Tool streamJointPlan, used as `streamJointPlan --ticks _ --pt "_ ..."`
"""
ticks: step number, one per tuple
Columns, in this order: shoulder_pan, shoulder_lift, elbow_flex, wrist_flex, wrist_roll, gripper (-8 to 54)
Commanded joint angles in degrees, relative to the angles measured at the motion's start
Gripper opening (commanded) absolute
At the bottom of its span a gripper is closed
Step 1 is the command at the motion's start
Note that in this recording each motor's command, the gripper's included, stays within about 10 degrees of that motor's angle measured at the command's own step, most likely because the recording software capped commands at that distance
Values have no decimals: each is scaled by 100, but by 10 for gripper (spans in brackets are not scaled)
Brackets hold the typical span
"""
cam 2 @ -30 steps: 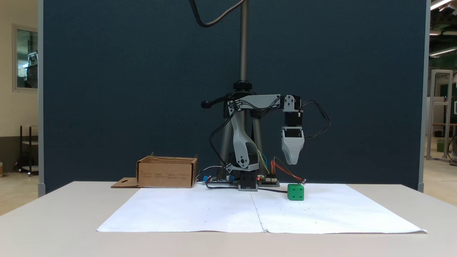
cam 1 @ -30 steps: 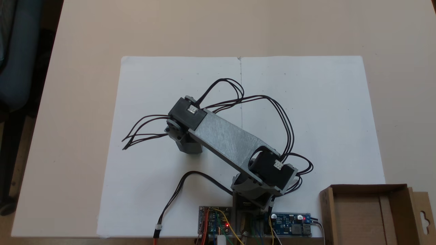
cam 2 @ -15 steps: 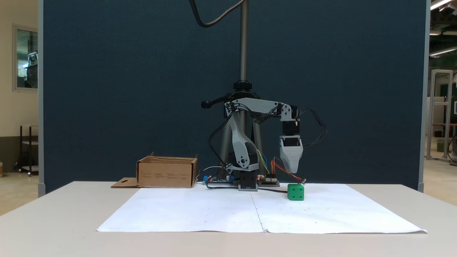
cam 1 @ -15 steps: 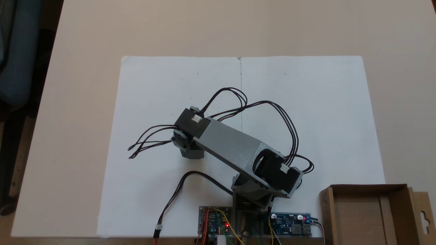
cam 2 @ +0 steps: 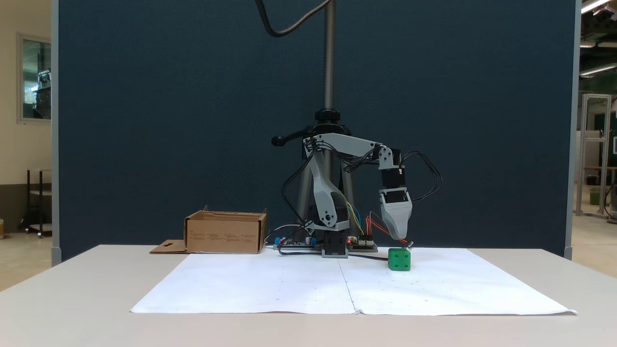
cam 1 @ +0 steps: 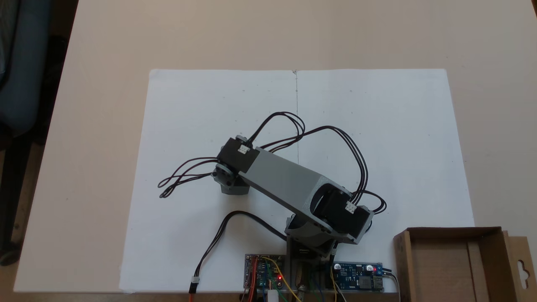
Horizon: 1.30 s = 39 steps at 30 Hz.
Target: Grasp a green dice and put it in the bin.
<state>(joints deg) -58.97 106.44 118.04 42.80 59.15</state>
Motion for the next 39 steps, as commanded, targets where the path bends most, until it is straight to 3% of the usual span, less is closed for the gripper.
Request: streamJointPlan --ticks 1,39 --pt "-18 105 -26 -167 369 432" --pt "149 -835 352 -923 369 431"
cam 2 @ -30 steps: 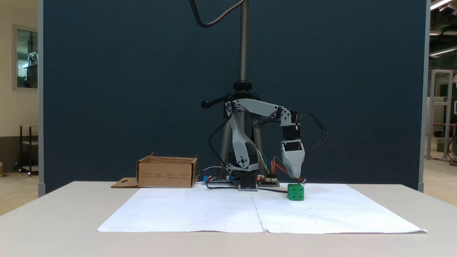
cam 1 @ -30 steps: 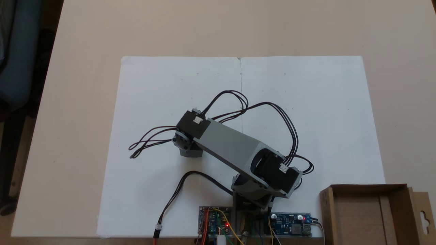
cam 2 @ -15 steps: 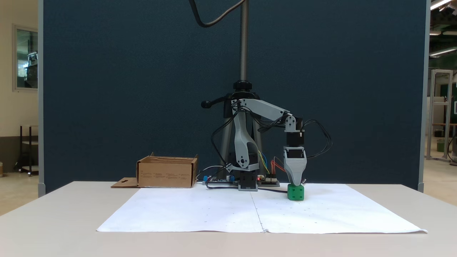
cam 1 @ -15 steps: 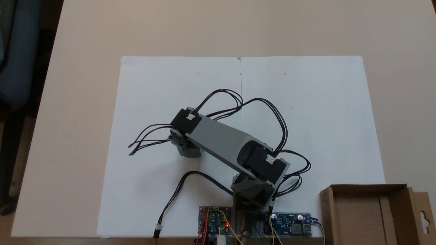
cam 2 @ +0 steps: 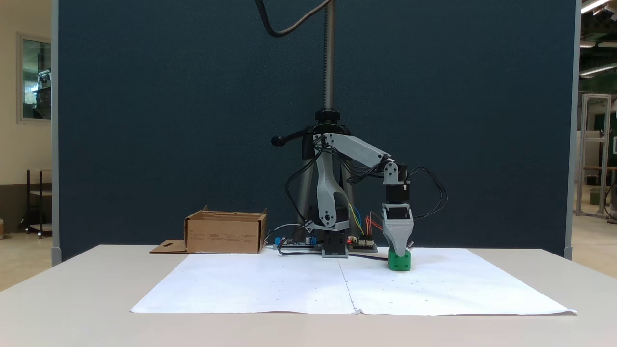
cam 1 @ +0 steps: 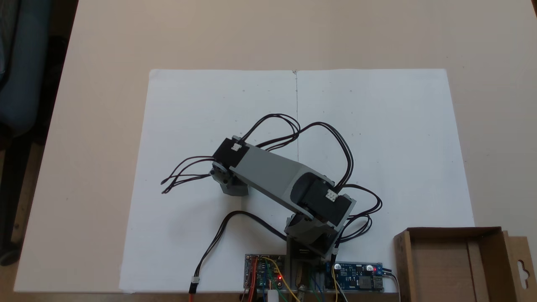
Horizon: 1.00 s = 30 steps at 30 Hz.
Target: Grasp a green dice and put it in the bin.
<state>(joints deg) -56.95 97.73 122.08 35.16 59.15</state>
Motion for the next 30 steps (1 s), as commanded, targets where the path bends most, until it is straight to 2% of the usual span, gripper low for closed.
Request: streamJointPlan --ticks 1,30 --pt "-53 9 -53 -167 369 431" --pt "-62 -905 -53 -457 360 412"
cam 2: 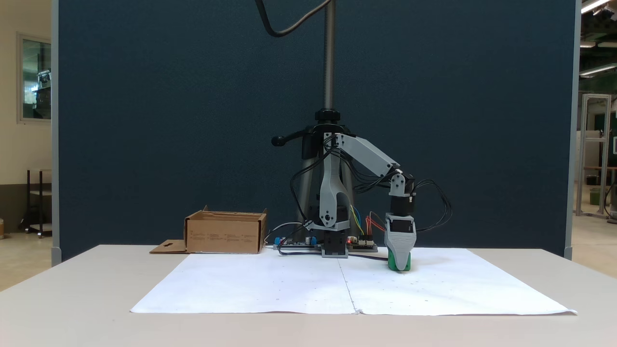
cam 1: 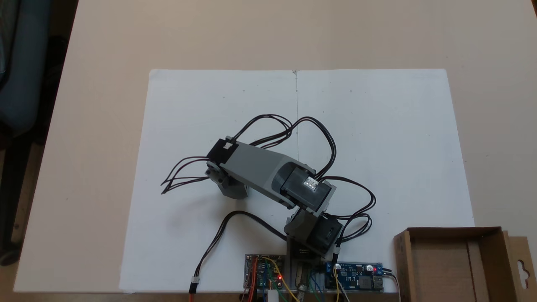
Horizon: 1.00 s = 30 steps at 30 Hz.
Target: Grasp a green dice and put it in the bin.
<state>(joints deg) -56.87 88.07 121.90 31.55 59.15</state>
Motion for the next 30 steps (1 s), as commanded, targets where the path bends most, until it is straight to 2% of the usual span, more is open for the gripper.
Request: streamJointPlan --ticks 1,18,23,30 --pt "-70 62 -35 -97 360 411" --pt "-70 26 70 -88 334 396" --pt "-70 26 105 -88 325 364" --pt "-70 44 176 -79 325 222"
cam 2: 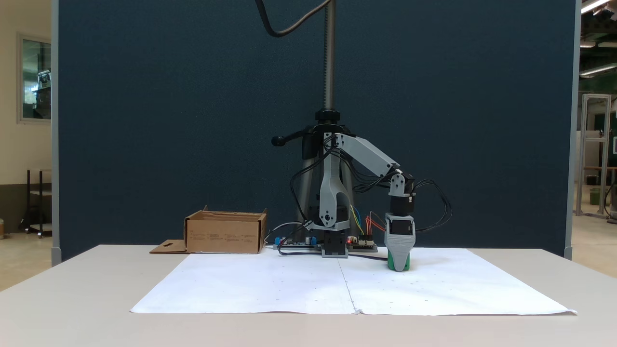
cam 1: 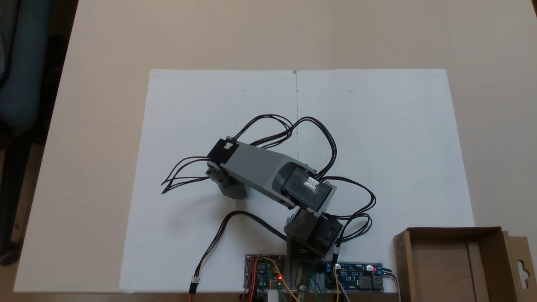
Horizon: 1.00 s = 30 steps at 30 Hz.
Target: Grasp a green dice and put it in the bin.
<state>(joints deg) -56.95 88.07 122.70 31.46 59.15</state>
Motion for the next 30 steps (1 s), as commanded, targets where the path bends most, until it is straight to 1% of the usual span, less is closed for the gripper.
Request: streamJointPlan --ticks 1,3,4,10,15,21,27,30 --pt "-53 53 97 -70 325 195" --pt "-44 70 97 -70 343 135" --pt "-35 88 114 -62 343 121" --pt "0 167 114 -70 308 121" --pt "202 580 53 35 167 121" --pt "668 976 -624 896 -149 121" --pt "729 1090 -1477 1837 -281 121" --pt "782 1090 -1925 1995 -352 121"
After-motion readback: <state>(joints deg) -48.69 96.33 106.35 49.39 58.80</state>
